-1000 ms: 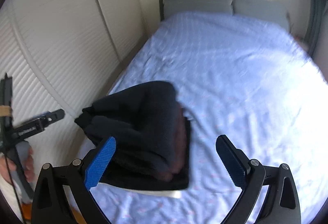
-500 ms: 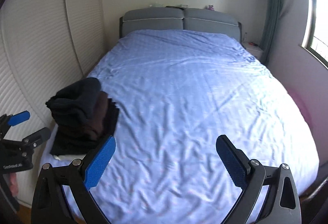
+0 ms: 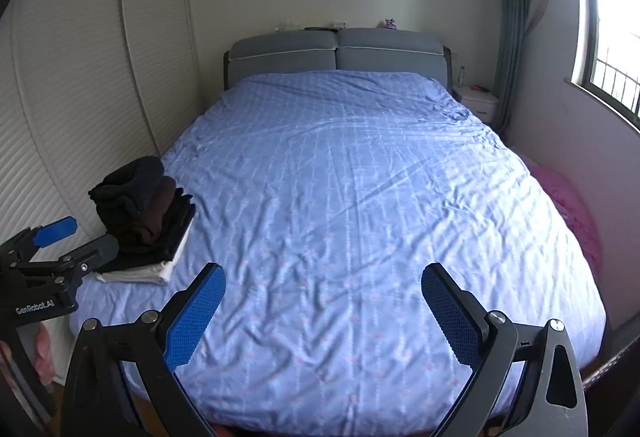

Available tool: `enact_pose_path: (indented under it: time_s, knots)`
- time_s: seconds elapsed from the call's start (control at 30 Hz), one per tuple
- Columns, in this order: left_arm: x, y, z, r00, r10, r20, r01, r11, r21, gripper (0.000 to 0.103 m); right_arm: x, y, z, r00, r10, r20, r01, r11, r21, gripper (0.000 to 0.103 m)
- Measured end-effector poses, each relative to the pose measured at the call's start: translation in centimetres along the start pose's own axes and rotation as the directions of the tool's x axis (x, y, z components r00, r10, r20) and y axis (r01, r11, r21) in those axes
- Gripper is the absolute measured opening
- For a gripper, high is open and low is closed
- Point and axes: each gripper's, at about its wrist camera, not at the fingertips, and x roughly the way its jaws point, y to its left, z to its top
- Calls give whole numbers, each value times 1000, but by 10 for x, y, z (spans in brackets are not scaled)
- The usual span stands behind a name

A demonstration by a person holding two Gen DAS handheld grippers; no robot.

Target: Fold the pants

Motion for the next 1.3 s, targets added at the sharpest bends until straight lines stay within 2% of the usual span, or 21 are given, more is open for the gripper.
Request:
enact_pose_path:
  time_s: [0.23,0.47,0.87,1.3]
  knots:
    - [-22,-47,0,998,23,50,-26,998,53,103,-28,-41,-11,999,10,32,-11,999,31,99]
    - [-32,-71,-1,998,23,57,-27,998,61,103,-41,-56,-13,999,4,54,-6,999,33,99]
    - [-39,-80,-1,996,14,90,-18,999,47,103,-46,-61,-13,998,7,66,-10,999,39,99]
    - [-37,-71,-2,996,34,77,-35,999,11,103,-42,-58,-9,998,16,65,-18,1000,25,99]
